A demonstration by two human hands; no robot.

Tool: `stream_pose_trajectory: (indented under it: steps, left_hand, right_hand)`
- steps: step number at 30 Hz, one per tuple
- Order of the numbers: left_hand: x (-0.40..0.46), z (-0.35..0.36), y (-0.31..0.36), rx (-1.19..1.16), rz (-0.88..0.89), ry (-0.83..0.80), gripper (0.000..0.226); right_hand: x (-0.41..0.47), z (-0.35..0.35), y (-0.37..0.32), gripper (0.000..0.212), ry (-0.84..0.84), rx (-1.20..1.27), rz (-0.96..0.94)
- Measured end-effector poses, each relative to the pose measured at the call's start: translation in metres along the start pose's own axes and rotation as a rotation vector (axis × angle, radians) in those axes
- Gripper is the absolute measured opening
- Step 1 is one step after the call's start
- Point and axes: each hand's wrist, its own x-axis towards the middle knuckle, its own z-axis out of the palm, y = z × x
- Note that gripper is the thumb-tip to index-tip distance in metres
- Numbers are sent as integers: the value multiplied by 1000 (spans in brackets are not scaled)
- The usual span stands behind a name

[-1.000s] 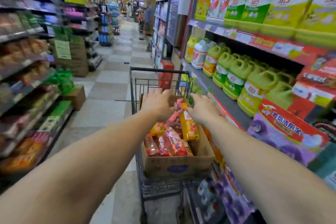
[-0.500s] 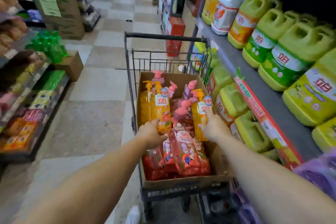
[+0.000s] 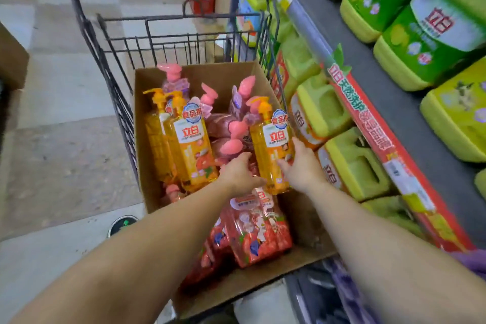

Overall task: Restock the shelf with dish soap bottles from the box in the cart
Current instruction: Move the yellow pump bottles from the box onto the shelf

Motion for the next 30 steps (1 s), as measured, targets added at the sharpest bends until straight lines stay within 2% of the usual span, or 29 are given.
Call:
stream_pose_trajectory:
  steps: [2,4,7,10,13,16,21,23,24,28,30]
  left_hand:
    - [14,10,4,-37,-27,-27,72]
    - [26,18,8,-68,-54,-53,70]
    - [39,27,15,-107,-90,-120,85]
    - [53,35,15,-159,-150,-120,114]
    - [58,36,15,-205,-225,-137,109]
    - [55,31,18,-305,-237,-126,108]
    - [35,11,18,-434,-162,-73,77]
    - [22,1,18,-475,-116,-84,71]
    - [16,-4,15,-487,-96,-101,73]
    - [-9,-22,3,-491,30,-203,107]
    - [-31,-33,1,-476,98,-261,101]
  right_hand:
    - [15,1,0,69,3,27,-11]
    - [27,5,1,62,-20,27,-13]
    - [42,10,5,67,-46,17,1]
    - [49,10,12,70,-65,-36,10]
    - [55,9,15,70,-68,-65,26]
    - [57,6,13,68,-73,7,32]
    - [43,-6,1,77,-40,188,-11]
    - [33,-15,-5,76,-31,250,-41]
    - [28,-20,-7,71,-49,284,-52]
    - [-10,-43,-11,40,-157,489,-62]
    - [-38,-48,-14,50,-142,563,-52]
